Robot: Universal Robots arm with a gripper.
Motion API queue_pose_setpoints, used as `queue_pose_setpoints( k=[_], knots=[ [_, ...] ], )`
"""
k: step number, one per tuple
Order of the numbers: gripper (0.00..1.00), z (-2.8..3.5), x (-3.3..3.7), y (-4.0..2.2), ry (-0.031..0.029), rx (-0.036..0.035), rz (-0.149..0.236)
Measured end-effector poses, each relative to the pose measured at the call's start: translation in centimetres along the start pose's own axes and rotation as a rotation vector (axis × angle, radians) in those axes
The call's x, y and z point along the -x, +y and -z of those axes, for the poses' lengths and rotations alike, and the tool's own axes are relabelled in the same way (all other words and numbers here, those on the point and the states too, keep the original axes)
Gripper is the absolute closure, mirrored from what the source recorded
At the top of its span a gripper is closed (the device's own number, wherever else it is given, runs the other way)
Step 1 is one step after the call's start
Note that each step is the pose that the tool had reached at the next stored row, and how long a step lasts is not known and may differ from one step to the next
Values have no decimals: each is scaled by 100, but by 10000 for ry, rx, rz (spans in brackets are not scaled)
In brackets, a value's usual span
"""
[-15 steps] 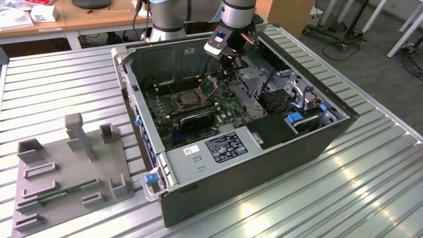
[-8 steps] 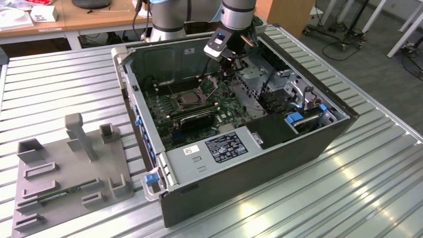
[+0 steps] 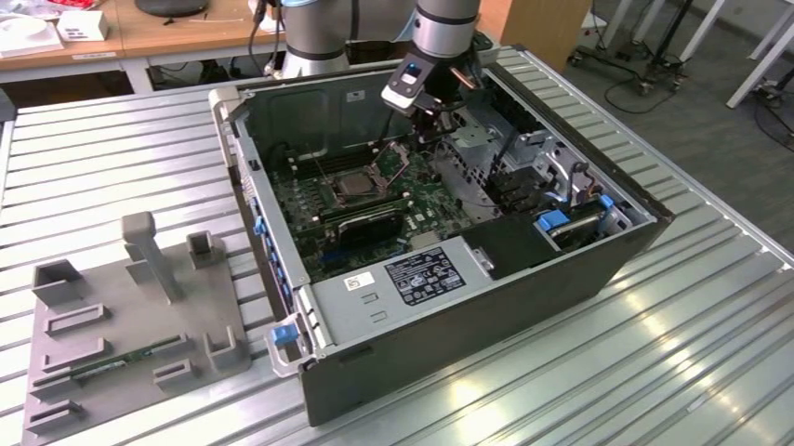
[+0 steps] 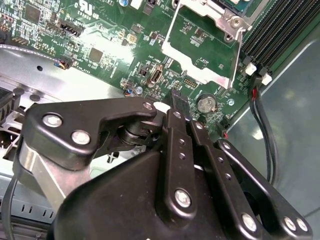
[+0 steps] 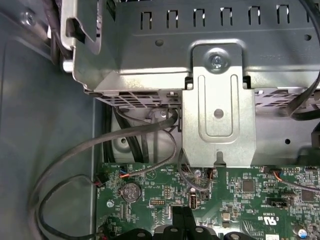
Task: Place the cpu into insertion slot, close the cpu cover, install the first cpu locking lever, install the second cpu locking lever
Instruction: 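Close the cpu cover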
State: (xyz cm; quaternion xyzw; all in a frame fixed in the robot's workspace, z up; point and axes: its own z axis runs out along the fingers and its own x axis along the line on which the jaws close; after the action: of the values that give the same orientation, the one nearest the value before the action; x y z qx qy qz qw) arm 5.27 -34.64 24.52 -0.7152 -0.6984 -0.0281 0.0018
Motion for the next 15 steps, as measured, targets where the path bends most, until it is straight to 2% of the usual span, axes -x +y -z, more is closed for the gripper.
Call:
queue_pose_setpoints(
  k=[6, 15],
  knots=[
    [89, -3, 2, -54, 0, 16, 1],
    [89, -4, 1, -66, 2, 17, -1]
  ],
)
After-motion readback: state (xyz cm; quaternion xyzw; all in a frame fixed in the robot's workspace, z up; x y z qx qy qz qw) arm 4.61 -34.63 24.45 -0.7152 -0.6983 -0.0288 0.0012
